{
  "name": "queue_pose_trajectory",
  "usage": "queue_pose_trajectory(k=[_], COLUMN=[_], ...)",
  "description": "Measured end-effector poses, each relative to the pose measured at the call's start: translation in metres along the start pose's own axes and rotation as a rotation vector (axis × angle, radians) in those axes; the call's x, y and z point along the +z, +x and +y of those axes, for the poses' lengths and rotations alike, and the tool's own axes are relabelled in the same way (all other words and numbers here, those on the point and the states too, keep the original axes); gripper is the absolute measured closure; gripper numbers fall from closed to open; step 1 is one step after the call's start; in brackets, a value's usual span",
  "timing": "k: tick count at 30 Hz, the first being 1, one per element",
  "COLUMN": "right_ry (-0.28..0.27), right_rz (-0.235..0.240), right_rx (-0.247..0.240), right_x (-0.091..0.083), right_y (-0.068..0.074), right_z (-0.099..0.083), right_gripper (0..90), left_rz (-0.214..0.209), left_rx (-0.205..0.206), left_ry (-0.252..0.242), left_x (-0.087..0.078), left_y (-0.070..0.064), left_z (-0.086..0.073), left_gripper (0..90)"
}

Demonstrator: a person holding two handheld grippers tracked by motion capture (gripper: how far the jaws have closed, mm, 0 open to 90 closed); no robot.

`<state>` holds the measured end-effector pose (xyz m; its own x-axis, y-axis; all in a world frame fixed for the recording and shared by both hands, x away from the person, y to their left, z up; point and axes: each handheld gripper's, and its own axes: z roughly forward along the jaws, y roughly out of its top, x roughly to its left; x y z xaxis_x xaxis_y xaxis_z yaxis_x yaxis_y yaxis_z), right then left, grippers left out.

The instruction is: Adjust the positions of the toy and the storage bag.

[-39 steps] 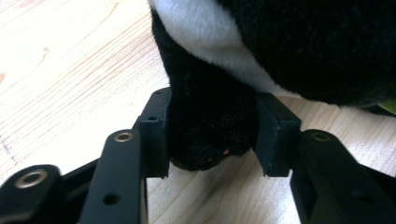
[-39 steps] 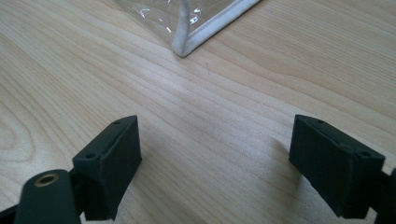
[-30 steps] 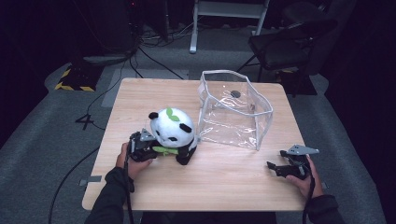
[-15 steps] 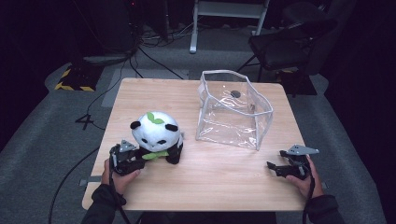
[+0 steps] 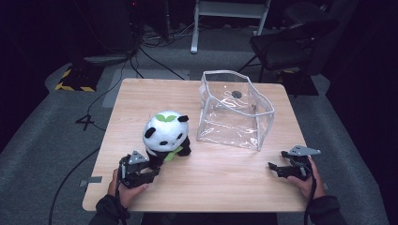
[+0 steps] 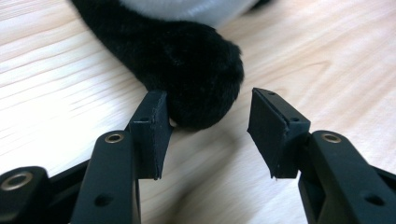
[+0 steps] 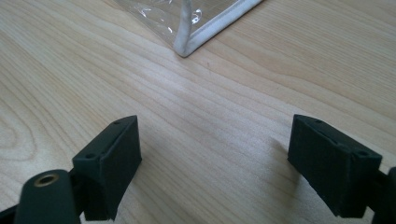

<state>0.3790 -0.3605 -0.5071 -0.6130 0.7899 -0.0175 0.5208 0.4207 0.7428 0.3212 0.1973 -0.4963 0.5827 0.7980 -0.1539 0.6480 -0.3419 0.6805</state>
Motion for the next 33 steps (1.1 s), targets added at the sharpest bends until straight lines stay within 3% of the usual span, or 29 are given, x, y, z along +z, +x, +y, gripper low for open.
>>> queue_pose_trajectory(k=[3, 14, 22, 28, 31, 33], right_ry=[0.0, 0.0, 0.0, 0.0, 0.0, 0.0], right_rz=[0.0, 0.0, 0.0, 0.0, 0.001, 0.002], right_rx=[0.0, 0.0, 0.0, 0.0, 0.0, -0.001], right_x=[0.0, 0.0, 0.0, 0.0, 0.0, 0.0], right_y=[0.0, 0.0, 0.0, 0.0, 0.0, 0.0], right_z=[0.0, 0.0, 0.0, 0.0, 0.0, 0.0], right_gripper=[17.1, 17.1, 17.1, 17.1, 17.2, 17.2], left_rz=[-0.024, -0.066, -0.074, -0.046, -0.014, 0.027], left_rx=[0.021, 0.069, 0.111, 0.146, 0.151, 0.144], left_ry=[0.01, 0.017, 0.016, 0.023, 0.008, -0.013], left_x=[0.007, 0.023, 0.035, 0.03, 0.021, 0.016], left_y=[-0.01, -0.025, -0.034, -0.039, -0.037, -0.033], left_z=[0.004, 0.018, 0.029, 0.026, 0.02, 0.015], left_gripper=[48.8, 49.0, 46.0, 37.6, 32.4, 23.5])
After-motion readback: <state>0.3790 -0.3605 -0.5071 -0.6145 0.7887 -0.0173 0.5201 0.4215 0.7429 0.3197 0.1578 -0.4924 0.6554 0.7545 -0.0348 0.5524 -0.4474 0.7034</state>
